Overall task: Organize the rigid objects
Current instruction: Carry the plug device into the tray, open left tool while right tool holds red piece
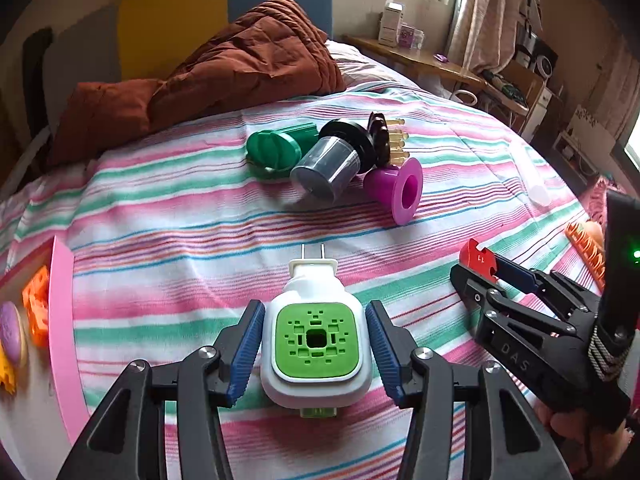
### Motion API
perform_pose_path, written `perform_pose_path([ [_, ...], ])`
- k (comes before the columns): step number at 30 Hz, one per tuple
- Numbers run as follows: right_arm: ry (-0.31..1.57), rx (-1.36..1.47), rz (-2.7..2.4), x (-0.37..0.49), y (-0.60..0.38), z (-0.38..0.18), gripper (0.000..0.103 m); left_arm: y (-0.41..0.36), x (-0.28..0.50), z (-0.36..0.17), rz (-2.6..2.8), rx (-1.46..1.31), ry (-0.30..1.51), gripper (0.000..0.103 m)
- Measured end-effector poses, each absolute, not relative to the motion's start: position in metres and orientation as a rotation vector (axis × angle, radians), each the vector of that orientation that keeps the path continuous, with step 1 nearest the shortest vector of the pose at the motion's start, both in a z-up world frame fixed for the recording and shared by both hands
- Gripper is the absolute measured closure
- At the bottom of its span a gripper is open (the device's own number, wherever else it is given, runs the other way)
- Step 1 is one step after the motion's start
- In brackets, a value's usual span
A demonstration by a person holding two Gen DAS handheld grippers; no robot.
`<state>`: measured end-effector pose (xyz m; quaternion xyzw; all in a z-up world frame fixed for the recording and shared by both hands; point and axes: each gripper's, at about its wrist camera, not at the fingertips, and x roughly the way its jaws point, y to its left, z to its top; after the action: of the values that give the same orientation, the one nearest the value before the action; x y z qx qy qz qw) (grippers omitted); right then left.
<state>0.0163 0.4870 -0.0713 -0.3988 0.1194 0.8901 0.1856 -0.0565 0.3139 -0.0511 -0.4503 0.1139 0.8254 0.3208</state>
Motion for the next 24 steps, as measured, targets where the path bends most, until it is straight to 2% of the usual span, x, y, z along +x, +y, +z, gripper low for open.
perform_pose_path([
  [14, 0.332, -1.124, 2.507, 0.017, 0.487, -0.071, 0.057, 0.261, -0.044, -0.029, 2.134, -1.234, 0.060, 0.051],
  [24, 0.317, -1.123, 2.511, 0.018, 0.487, -0.071, 0.058, 0.214, -0.035, 0.005, 2.250, -1.115, 0.050, 0.051],
])
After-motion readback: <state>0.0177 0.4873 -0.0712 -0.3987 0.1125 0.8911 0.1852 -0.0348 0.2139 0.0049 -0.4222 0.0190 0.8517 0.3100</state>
